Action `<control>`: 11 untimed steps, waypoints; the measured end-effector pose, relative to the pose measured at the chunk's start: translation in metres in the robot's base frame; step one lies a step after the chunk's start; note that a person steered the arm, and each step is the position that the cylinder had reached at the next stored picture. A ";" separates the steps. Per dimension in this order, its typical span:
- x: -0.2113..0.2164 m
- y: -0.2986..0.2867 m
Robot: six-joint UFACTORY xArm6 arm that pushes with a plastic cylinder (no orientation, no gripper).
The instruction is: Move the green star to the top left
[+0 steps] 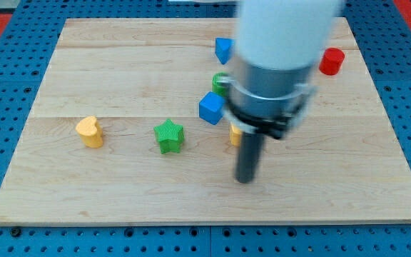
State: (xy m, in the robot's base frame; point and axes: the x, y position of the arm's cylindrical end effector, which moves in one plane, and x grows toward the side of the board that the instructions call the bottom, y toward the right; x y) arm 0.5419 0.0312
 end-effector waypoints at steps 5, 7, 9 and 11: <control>-0.092 -0.147; -0.092 -0.205; -0.112 -0.238; -0.199 -0.219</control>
